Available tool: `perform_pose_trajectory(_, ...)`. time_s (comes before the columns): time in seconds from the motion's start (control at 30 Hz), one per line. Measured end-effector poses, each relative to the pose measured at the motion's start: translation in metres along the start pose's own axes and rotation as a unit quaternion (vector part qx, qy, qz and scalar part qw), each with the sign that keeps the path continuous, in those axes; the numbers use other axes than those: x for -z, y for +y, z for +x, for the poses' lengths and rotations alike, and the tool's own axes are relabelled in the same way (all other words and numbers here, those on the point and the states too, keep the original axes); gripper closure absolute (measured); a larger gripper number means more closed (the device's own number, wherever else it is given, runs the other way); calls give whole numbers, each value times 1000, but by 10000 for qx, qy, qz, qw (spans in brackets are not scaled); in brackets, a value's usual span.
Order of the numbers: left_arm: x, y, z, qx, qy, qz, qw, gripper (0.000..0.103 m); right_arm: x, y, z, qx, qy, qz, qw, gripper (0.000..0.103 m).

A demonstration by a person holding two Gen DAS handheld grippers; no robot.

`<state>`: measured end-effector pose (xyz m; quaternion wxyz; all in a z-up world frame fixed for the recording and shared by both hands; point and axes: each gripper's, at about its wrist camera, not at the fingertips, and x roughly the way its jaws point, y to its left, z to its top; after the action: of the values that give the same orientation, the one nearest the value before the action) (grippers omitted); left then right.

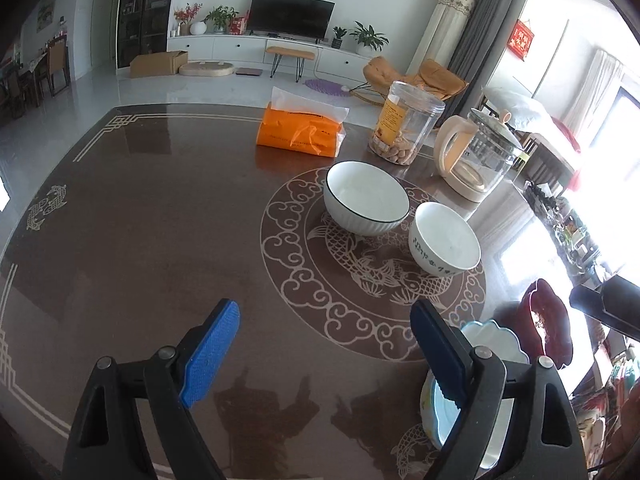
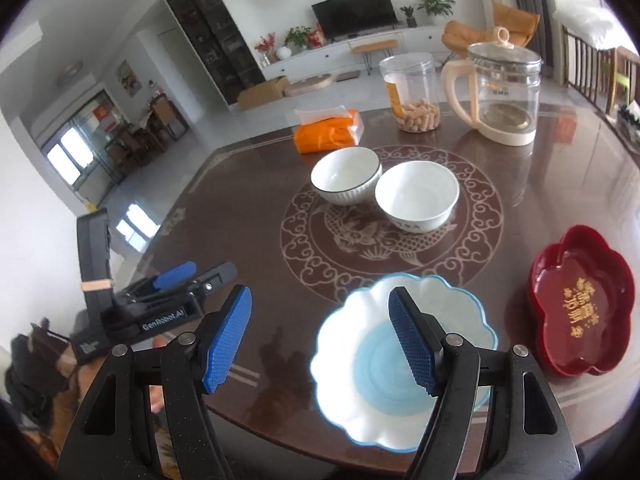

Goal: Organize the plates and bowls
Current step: 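Grasp the black-rimmed bowl's rim with the left gripper and lift it, then carry the black-rimmed bowl into the scalloped bowl and lower it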

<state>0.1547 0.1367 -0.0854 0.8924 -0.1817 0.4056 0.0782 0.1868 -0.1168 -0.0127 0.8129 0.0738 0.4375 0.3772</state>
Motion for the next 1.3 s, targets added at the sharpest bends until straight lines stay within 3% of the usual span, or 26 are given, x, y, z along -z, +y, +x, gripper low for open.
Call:
perform_pose_trajectory(0.1, -35, 7, 24, -50, 9, -43, 10000, 16, -51, 5, 30, -54, 53, 154, 9999, 28)
perform_pose_trajectory(0.23, -72, 13, 61, 35, 184, -241, 9995, 16, -111, 0, 83, 272, 220, 89, 9993, 28)
perform_pose_trajectory(0.4, -101, 8, 111, 52, 523, -350, 9980, 17, -147, -34, 154, 687, 704, 313, 9947, 29)
perform_pose_trajectory(0.53, -106, 7, 147, -103, 749, -434, 9962, 27, -151, -55, 191, 1026, 925, 402, 9896, 31)
perform_pose_trajectory(0.6, -108, 5, 160, -137, 836, -403, 9956, 32, -150, -63, 206, 1100, 1033, 412, 9877, 40)
perform_pose_trajectory(0.67, -107, 3, 170, -145, 892, -374, 9952, 39, -148, -71, 217, 1181, 1154, 447, 9853, 57)
perform_pose_trajectory(0.97, -102, -7, 196, 55, 1044, -407, 9937, 89, -138, -90, 251, 1369, 1395, 500, 9794, 89)
perform_pose_trajectory(1.03, -101, -12, 195, -145, 996, -307, 9945, 92, -137, -90, 249, 1367, 1397, 506, 9794, 93)
perform_pose_trajectory(1.13, -98, -9, 182, -124, 915, -332, 9952, 93, -135, -86, 243, 1284, 1353, 497, 9812, 93)
perform_pose_trajectory(1.3, -94, -14, 123, -43, 597, -221, 9980, 93, -128, -71, 210, 912, 1193, 622, 9867, 92)
